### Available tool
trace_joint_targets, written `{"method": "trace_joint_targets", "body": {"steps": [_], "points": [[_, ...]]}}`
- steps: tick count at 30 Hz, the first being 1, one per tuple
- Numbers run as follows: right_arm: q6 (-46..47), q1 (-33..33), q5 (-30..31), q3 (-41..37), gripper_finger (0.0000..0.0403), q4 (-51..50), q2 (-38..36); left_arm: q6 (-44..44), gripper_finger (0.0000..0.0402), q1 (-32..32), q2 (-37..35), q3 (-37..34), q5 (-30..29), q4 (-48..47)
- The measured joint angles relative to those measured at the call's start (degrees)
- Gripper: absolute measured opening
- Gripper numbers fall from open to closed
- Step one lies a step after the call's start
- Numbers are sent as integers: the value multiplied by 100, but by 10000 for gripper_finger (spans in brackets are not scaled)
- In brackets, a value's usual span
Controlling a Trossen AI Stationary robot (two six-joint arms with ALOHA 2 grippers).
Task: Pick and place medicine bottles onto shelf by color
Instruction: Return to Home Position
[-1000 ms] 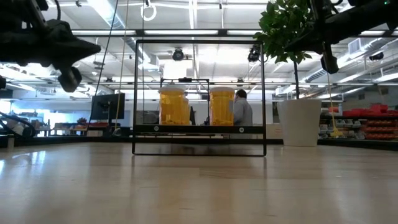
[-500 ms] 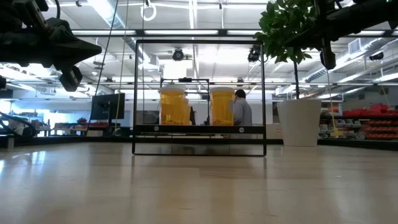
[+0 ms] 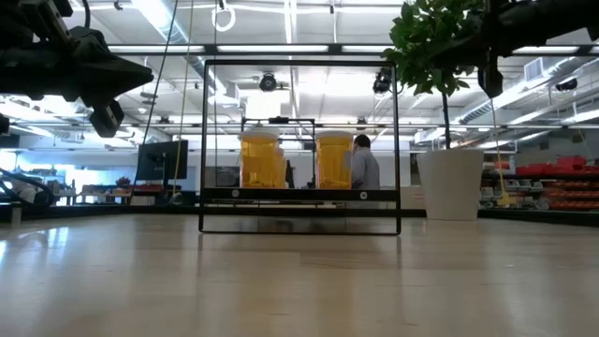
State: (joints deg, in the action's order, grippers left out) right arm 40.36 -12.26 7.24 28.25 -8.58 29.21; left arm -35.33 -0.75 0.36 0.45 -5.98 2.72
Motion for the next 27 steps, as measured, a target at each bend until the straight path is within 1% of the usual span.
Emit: {"method": "trace_joint_targets", "body": {"steps": [3,4,10,14,16,19,22,24,27], "points": [[-136,109,28,-215,11,189,-10,1,30,0,0,0,1,18],[-139,137,31,-356,11,393,-22,0,28,0,0,0,0,20],[-79,243,18,-1654,11,2661,-101,2,33,0,0,-2,2,24],[-81,240,11,-2372,11,3772,-102,4,39,-1,0,-2,2,26],[-94,239,-16,-2699,11,4167,-178,2,40,-1,0,-2,2,26],[-278,222,-47,-2788,11,3930,-370,1,37,-1,0,-2,0,28],[-494,160,-194,-2787,11,3898,-578,2,33,-2,0,-4,2,20],[-533,73,-405,-2787,11,3893,-767,2,30,0,0,-4,2,15],[-545,-76,-894,-2787,11,3827,-1154,1,28,0,0,-4,2,9]]}}
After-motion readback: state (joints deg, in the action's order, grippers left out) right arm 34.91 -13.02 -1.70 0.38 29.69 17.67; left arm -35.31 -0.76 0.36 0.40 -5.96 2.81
